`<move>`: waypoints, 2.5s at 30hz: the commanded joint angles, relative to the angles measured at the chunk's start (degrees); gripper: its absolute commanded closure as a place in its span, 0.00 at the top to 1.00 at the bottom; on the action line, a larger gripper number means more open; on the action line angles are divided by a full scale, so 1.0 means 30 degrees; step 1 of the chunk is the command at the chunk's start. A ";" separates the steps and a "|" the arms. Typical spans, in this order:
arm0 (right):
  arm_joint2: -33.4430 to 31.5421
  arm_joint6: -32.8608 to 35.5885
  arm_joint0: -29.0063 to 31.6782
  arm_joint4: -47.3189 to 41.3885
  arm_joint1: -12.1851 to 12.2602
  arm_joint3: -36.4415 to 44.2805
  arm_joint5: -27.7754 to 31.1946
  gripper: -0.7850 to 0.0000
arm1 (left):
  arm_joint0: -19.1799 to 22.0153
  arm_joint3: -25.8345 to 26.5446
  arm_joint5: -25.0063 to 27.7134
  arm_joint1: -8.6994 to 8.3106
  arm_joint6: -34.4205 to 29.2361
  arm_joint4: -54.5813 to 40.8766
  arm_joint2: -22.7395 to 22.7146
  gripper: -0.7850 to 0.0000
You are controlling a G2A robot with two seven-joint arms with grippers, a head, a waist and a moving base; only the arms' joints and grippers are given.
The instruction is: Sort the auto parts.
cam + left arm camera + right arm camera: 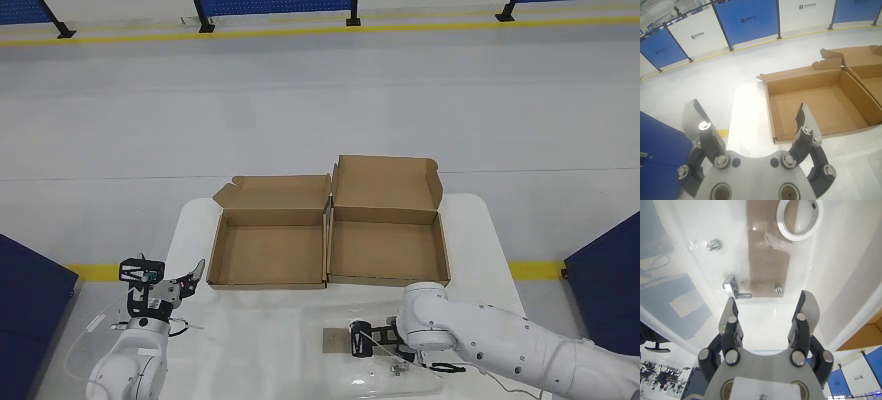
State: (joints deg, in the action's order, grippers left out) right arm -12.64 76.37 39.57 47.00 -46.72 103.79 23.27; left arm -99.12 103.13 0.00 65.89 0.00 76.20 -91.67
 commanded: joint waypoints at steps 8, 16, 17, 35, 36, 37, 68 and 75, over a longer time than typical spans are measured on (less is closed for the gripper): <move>-0.0481 -0.0746 0.0590 0.0805 0.0028 -0.0428 -0.0228 0.45 | 0.0000 0.0000 0.0000 0.0000 0.0000 0.0000 0.0000 1.00; -0.0941 -0.1341 0.1108 0.1245 0.0044 -0.0752 -0.0336 0.38 | 0.0000 0.0000 0.0000 0.0000 0.0000 0.0000 0.0000 1.00; -0.0991 -0.1383 0.1177 0.1313 0.0053 -0.0782 -0.0305 0.37 | 0.0000 0.0000 0.0000 0.0000 0.0000 0.0000 0.0000 1.00; -0.1934 -0.1688 0.2110 0.2288 0.0033 -0.0973 -0.0253 0.21 | 0.0000 0.0000 0.0000 0.0000 0.0000 0.0000 0.0000 1.00; -0.1979 -0.1693 0.2159 0.2326 0.0027 -0.0984 -0.0233 0.19 | 0.0000 0.0000 0.0000 0.0000 0.0000 0.0000 0.0000 1.00; -0.2026 -0.1678 0.2202 0.2371 0.0020 -0.1009 -0.0230 0.17 | 0.0000 0.0000 0.0000 0.0000 0.0000 0.0000 0.0000 1.00; -0.4188 -0.0328 0.3412 0.1956 0.0193 0.0713 0.0074 0.00 | 0.0000 0.0000 0.0000 0.0000 0.0000 0.0000 0.0000 1.00; -0.5295 0.0306 0.3942 0.0605 0.0789 0.2182 0.0686 0.00 | 0.0000 0.0000 0.0000 0.0000 0.0000 0.0000 0.0000 1.00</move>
State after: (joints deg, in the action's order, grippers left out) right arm -28.59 77.32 51.42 48.71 -44.32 110.44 25.37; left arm -99.12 103.13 0.00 65.89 0.00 76.20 -91.67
